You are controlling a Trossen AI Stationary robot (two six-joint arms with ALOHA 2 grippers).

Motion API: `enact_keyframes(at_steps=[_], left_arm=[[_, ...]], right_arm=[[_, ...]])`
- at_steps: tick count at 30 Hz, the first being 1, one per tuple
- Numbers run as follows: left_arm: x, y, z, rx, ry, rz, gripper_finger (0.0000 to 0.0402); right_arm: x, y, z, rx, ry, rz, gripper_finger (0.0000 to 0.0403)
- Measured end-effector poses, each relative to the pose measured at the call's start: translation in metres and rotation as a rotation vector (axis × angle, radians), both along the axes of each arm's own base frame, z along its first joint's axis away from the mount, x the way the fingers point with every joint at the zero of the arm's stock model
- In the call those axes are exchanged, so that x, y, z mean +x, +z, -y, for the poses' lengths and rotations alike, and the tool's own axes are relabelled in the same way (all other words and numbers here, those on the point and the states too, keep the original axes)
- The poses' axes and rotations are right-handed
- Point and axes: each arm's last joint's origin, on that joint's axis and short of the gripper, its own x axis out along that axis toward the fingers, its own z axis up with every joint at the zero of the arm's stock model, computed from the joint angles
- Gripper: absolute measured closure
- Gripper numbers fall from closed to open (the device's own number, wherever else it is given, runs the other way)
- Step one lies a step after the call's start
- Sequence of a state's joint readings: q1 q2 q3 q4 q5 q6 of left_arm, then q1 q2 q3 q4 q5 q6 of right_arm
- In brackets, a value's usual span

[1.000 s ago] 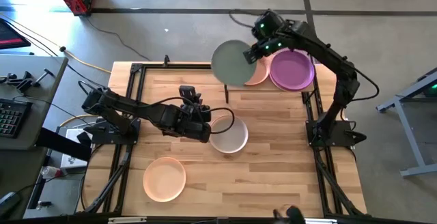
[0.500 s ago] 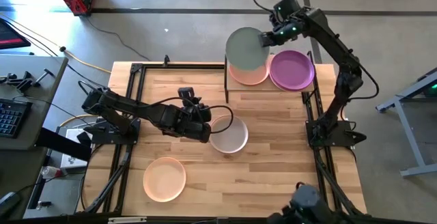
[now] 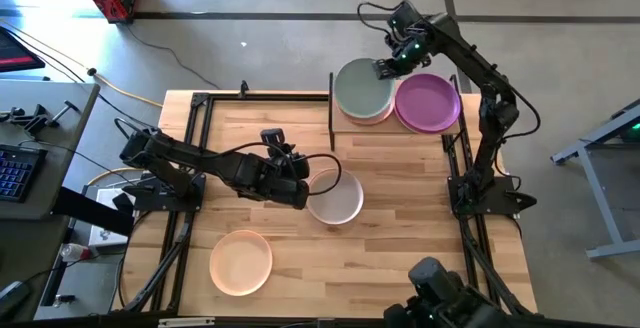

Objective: Place and stack plates onto a shelf
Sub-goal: Stack the blue plate on top of the brown plate on the shelf, then stack the light orange plate on top of the blue plate on the shelf

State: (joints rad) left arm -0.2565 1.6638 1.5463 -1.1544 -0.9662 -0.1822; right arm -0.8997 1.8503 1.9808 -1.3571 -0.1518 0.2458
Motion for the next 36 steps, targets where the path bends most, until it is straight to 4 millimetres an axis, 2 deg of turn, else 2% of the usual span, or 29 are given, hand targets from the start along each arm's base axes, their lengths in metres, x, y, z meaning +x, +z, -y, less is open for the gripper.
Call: enact_keyframes(at_steps=[4, 19, 29, 36], left_arm=[[0.0001, 0.0, -0.0002, 0.0, 0.001, 0.0, 0.0296], [0.0001, 0.0, -0.0002, 0.001, 0.001, 0.0, 0.0296], [0.0001, 0.0, -0.0003, 0.001, 0.001, 0.001, 0.0296], [0.0001, 0.0, -0.0003, 0.001, 0.001, 0.001, 0.0296]], right_arm=[[0.0004, -0.0062, 0.002, 0.014, 0.003, -0.043, 0.0403], [0.0059, -0.0063, -0.0025, 0.011, 0.03, -0.045, 0.0401], [0.0078, -0.0062, -0.0033, -0.001, 0.023, -0.053, 0.0328], [0.0077, -0.0063, -0.0051, 0.028, 0.048, -0.035, 0.0318]])
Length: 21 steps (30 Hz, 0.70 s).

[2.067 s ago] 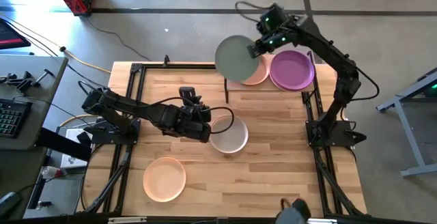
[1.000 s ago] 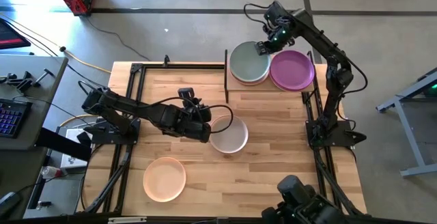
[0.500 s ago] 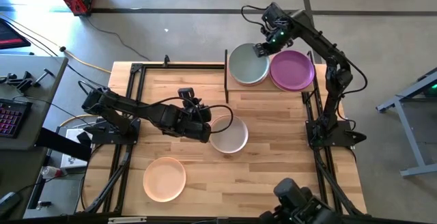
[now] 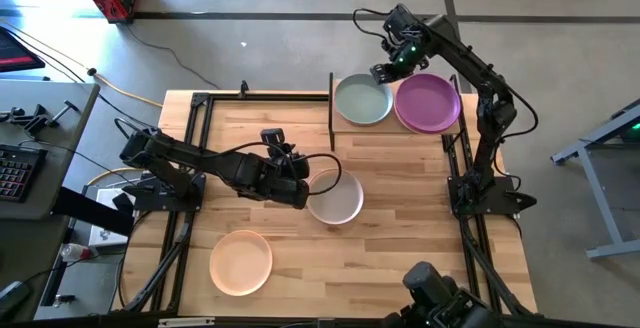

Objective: Place and stack plates onto a shelf
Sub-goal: Stack the light orange plate on top of the blue plate on the shelf

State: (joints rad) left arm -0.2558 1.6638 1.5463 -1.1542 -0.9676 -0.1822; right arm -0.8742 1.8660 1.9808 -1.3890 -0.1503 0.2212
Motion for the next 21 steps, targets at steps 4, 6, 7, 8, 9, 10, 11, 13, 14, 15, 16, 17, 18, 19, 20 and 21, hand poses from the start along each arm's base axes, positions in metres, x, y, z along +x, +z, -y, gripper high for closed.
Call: enact_keyframes(at_steps=[4, 6, 7, 8, 9, 10, 11, 13, 14, 15, 16, 17, 18, 19, 20, 21], left_arm=[[0.0, 0.0, 0.0, -0.01, 0.014, 0.02, 0.0296], [0.0, 0.0, 0.0, -0.041, 0.04, 0.056, 0.0295], [0.0, -0.001, 0.0, -0.071, 0.051, 0.073, 0.0296], [0.0, -0.001, 0.001, -0.109, 0.062, 0.085, 0.0296], [0.0, -0.002, 0.001, -0.153, 0.073, 0.092, 0.0295], [-0.001, -0.003, 0.0, -0.2, 0.089, 0.098, 0.0295], [-0.001, -0.004, 0.0, -0.249, 0.106, 0.103, 0.0295], [-0.003, -0.007, -0.001, -0.348, 0.164, 0.114, 0.0296], [-0.004, -0.011, -0.001, -0.395, 0.198, 0.121, 0.0296], [-0.006, -0.015, -0.001, -0.441, 0.232, 0.115, 0.0295], [-0.008, -0.02, -0.001, -0.487, 0.267, 0.098, 0.0295], [-0.011, -0.023, 0.0, -0.526, 0.296, 0.08, 0.0296], [-0.013, -0.026, 0.0, -0.56, 0.316, 0.06, 0.0296], [-0.015, -0.03, 0.003, -0.592, 0.327, 0.039, 0.0297], [-0.017, -0.035, 0.005, -0.623, 0.336, 0.015, 0.0298], [-0.019, -0.04, 0.008, -0.651, 0.348, -0.013, 0.0298]], right_arm=[[0.0, 0.0, -0.008, 0.122, 0.04, 0.053, 0.0318], [0.003, -0.001, -0.017, 0.195, 0.069, 0.064, 0.0318], [0.005, -0.001, -0.022, 0.229, 0.091, 0.066, 0.0318], [0.008, -0.001, -0.029, 0.262, 0.118, 0.061, 0.0318], [0.011, -0.001, -0.036, 0.288, 0.149, 0.056, 0.0318], [0.017, -0.001, -0.042, 0.291, 0.187, 0.059, 0.0318], [0.023, 0.0, -0.049, 0.283, 0.218, 0.065, 0.0318], [0.034, 0.003, -0.065, 0.285, 0.278, 0.069, 0.0318], [0.039, 0.005, -0.075, 0.286, 0.31, 0.067, 0.0318], [0.045, 0.005, -0.083, 0.284, 0.342, 0.066, 0.0318], [0.05, 0.005, -0.091, 0.281, 0.377, 0.062, 0.0318], [0.055, 0.005, -0.099, 0.28, 0.41, 0.058, 0.0318], [0.06, 0.006, -0.108, 0.279, 0.442, 0.054, 0.0318], [0.064, 0.006, -0.116, 0.278, 0.467, 0.051, 0.0318], [0.067, 0.007, -0.123, 0.279, 0.493, 0.048, 0.0318], [0.071, 0.007, -0.131, 0.279, 0.518, 0.044, 0.0318]])
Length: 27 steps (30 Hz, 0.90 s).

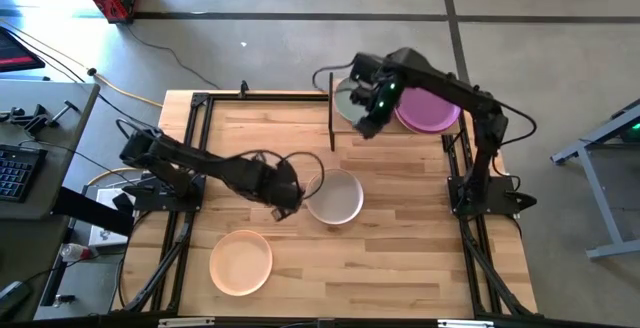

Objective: Place and stack plates onto a shelf
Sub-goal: Stack the light orange plate on top of the blue plate on the shelf

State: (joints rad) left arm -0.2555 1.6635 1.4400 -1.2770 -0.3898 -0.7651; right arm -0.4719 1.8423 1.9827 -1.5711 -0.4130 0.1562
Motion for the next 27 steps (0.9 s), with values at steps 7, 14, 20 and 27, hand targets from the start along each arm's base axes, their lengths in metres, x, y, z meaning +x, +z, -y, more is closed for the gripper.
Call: enact_keyframes(at_steps=[7, 14, 20, 27], left_arm=[[-0.02, -0.035, 0.02, -0.096, -0.053, -0.158, 0.03], [-0.039, -0.065, 0.042, -0.102, -0.254, -0.258, 0.03], [-0.055, -0.086, 0.06, -0.071, -0.521, -0.326, 0.03], [-0.071, -0.103, 0.07, -0.066, -0.642, -0.374, 0.03]], right_arm=[[0.018, 0.0, -0.046, -0.001, 0.146, -0.001, 0.0318], [0.025, -0.001, -0.073, -0.017, 0.226, -0.007, 0.0318], [0.026, -0.001, -0.078, -0.074, 0.24, -0.028, 0.0318], [0.026, -0.001, -0.078, -0.075, 0.241, -0.029, 0.0318]])
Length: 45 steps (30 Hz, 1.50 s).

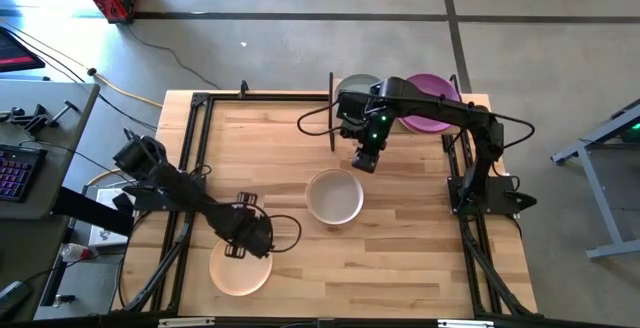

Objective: Place and stack plates onto a shelf
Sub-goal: Stack the light orange plate on top of the blue plate on the shelf

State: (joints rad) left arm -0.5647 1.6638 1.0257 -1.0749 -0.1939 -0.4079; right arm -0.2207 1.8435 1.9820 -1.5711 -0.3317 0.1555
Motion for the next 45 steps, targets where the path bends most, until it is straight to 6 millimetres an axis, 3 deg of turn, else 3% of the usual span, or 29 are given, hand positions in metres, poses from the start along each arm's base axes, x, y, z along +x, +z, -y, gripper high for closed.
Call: enact_keyframes(at_steps=[7, 29, 45], left_arm=[[-0.005, -0.012, 0.006, -0.077, -0.029, -0.004, 0.03], [-0.001, -0.013, 0.003, -0.12, -0.043, -0.009, 0.03], [0.014, -0.013, -0.009, -0.189, -0.004, 0.037, 0.03]], right_arm=[[0.0, 0.0, 0.0, 0.0, 0.0, 0.0, 0.0318], [0.0, 0.0, 0.0, -0.002, 0.007, 0.002, 0.0318], [0.001, 0.0, 0.0, -0.002, 0.0, 0.008, 0.0318]])
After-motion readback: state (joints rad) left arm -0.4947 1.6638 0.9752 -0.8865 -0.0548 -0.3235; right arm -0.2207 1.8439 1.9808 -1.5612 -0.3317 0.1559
